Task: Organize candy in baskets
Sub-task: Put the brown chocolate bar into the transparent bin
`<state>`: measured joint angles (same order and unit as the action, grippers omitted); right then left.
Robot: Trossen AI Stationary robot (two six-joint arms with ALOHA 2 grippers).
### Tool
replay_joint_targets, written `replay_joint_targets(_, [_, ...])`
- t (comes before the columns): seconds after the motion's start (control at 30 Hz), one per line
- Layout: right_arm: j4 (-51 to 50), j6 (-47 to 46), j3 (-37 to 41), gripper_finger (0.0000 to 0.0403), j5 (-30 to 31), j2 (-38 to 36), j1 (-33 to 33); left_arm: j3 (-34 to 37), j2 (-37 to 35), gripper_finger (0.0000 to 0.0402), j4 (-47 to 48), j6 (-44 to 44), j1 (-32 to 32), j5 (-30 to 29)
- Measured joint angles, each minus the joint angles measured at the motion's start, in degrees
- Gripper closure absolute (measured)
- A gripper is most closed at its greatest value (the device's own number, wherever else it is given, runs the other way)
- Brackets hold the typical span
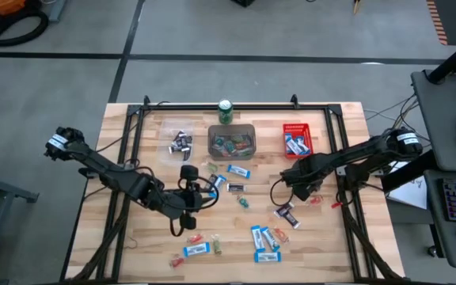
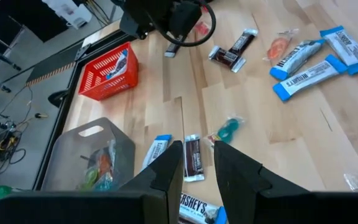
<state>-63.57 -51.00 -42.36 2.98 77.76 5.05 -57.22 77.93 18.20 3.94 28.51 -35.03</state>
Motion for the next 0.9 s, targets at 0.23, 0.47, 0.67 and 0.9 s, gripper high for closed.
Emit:
replay_joint_targets(0.23, [8.2, 0.9, 3.5, 0.0254, -0.5, 0.0, -1.3, 0.2, 0.0, 0.0327, -0.2, 0.0, -0.1, -0.3])
replay_joint_targets(0.47, [15.3, 3.5, 7.3, 0.0254, -0.6, -0.3, -2.4, 0.2, 0.0, 0.0327, -0.2, 0.0, -0.1, -0.4])
replay_joint_targets(0.67, [17.9, 5.2, 8.6, 0.0276, 1.0, -0.2, -2.3, 0.2, 0.0, 0.0327, -0.2, 0.0, -0.1, -0.4])
replay_joint_targets(0.9, [18.8, 6.5, 8.5, 0.038, 2.3, -0.1, -2.3, 0.2, 0.0, 0.0327, -0.3, 0.0, -0.1, -0.4])
